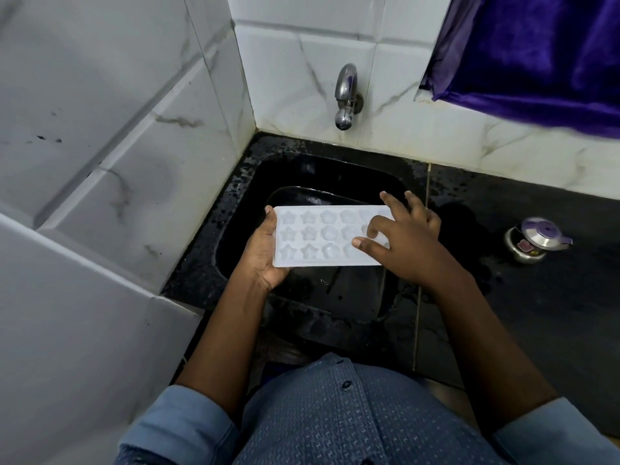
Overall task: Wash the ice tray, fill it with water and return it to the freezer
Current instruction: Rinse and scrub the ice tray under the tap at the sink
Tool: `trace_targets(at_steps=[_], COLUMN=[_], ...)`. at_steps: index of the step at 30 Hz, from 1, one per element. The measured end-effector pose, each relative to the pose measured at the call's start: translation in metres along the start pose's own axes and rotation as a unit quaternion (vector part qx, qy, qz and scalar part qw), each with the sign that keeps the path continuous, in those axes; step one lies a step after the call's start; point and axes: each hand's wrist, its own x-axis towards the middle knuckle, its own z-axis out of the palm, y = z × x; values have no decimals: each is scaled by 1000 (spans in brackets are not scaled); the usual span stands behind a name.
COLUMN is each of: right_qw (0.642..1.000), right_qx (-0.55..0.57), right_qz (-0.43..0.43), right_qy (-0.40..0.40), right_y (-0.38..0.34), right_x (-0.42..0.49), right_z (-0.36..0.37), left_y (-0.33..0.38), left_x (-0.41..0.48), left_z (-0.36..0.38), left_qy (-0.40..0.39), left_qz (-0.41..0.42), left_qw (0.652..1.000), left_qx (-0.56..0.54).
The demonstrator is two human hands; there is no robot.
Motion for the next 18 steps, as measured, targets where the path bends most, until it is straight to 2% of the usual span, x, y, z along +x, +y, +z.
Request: trace_targets(at_steps=[13,18], right_qw=[1000,1000], right_qx=[15,-12], right_qz=[-9,5], right_qy=[-1,7], right_y=[-2,-1], right_x=[-2,-3], right_z=[-2,0], left_y=[-2,-1], left_x=[-3,-2], left_z=[-1,-2], left_qy=[-15,-14], left_qz=[2,6], left_qw=[1000,1000], left_qx=[-4,-1])
